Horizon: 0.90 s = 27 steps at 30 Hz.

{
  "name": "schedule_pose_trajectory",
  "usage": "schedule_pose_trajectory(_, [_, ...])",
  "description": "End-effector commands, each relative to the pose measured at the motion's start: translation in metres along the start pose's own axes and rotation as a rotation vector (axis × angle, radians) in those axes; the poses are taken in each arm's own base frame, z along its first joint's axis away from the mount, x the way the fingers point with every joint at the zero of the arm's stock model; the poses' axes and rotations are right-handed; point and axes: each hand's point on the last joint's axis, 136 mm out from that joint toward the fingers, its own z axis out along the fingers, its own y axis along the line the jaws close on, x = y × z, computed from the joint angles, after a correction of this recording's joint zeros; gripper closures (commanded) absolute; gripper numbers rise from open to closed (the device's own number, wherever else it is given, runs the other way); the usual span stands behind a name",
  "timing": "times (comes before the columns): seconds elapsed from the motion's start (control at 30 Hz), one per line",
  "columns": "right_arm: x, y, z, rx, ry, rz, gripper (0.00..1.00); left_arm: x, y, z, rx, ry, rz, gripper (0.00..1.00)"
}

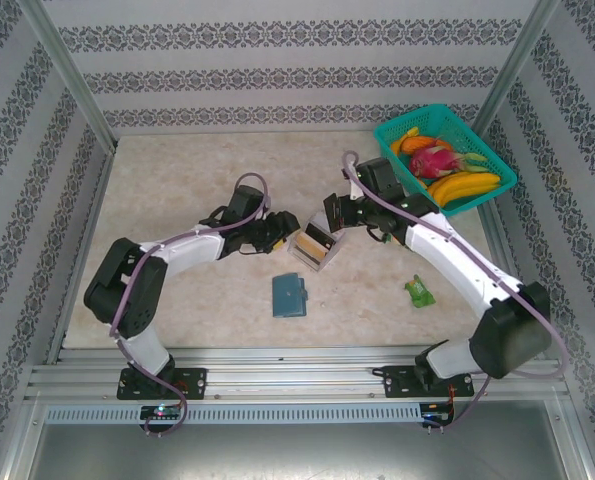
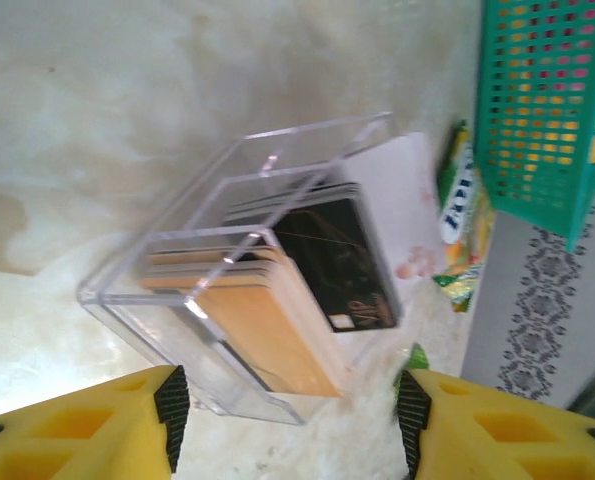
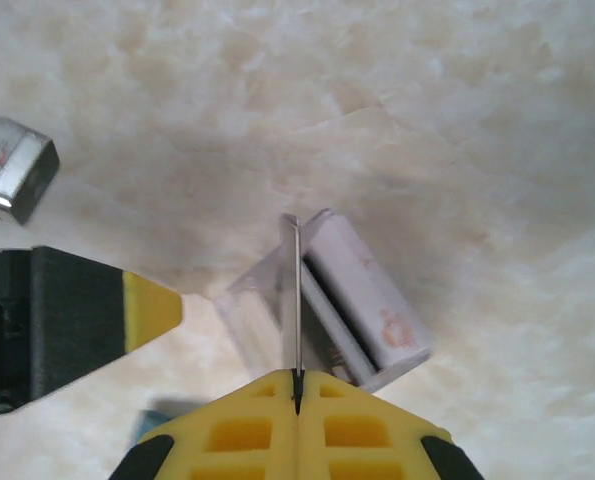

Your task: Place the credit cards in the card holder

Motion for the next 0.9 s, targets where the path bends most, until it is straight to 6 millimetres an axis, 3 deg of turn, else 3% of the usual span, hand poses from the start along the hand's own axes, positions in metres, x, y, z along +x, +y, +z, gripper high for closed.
schedule_pose_trajectory(0.0, [0.013, 0.010, -0.004, -0.124, 0.028, 0.278, 1.00, 0.002, -0.009, -0.015, 0.035, -0.010, 0.035, 0.36])
schedule_pose_trajectory(0.13, [0.019, 0.032, -0.011, -0.308, 0.022, 0.433, 1.00, 0.008, -0.040, -0.030, 0.165, 0.006, 0.062, 0.29])
schedule_pose_trajectory(0.3, [0.019, 0.046, -0.024, -0.409, 0.025, 0.481, 1.00, 0.011, -0.082, -0.050, 0.383, 0.007, 0.063, 0.23])
schedule_pose_trajectory(0.4, [0.014, 0.055, -0.030, -0.491, 0.017, 0.512, 1.00, 0.015, -0.103, -0.052, 0.475, 0.068, 0.068, 0.24])
schedule_pose_trajectory(0.53, [0.011, 0.061, -0.032, -0.547, 0.025, 0.532, 1.00, 0.013, -0.131, -0.065, 0.617, 0.084, 0.070, 0.34])
schedule_pose_trajectory(0.7, [0.006, 0.057, -0.035, -0.577, 0.012, 0.557, 1.00, 0.011, -0.136, -0.071, 0.618, 0.071, 0.061, 0.55])
schedule_pose_trajectory(0.87, [0.005, 0.045, -0.035, -0.571, 0.008, 0.586, 1.00, 0.010, -0.135, -0.075, 0.598, 0.056, 0.059, 0.58])
